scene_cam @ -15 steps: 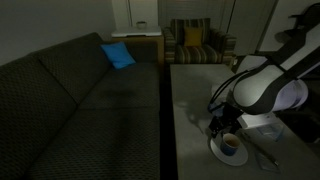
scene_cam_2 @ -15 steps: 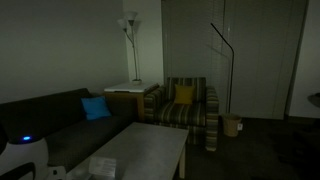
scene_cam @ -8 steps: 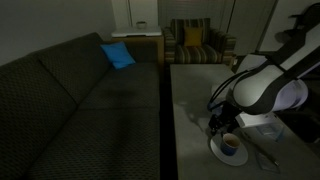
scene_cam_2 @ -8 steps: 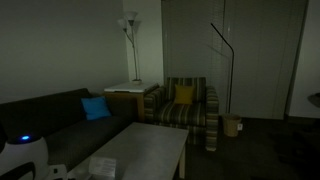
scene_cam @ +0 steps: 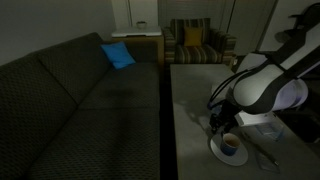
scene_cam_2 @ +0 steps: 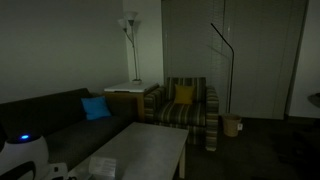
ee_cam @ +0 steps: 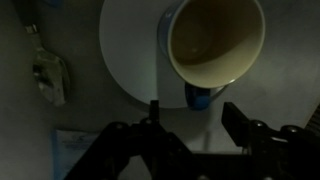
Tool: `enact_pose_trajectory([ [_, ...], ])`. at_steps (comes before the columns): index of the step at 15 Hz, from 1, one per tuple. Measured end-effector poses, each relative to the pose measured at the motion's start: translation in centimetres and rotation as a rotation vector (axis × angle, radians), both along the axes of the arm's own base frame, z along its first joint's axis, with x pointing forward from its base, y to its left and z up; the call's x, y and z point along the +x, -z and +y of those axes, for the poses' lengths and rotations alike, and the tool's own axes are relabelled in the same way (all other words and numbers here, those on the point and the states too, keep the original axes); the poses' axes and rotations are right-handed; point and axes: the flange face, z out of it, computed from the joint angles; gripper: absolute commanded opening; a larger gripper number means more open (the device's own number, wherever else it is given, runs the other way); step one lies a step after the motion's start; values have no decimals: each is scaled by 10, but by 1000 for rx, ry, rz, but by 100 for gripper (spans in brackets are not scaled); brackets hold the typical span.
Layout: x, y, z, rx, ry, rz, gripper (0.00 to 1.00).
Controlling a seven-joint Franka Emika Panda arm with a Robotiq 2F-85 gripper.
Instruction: Remove the mug from the plate.
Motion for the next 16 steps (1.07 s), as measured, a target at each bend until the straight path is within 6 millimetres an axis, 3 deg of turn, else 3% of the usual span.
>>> enact_pose_trajectory([
  [1,1,-1,0,0,1,-1,53],
  [2,1,-1,0,0,2,-2,37],
  [3,2,-2,0,0,4,-3,36],
  [8,4,-5,-2,-4,11,-7,1],
  [16,4,-4,-5,-9,15,-7,0],
])
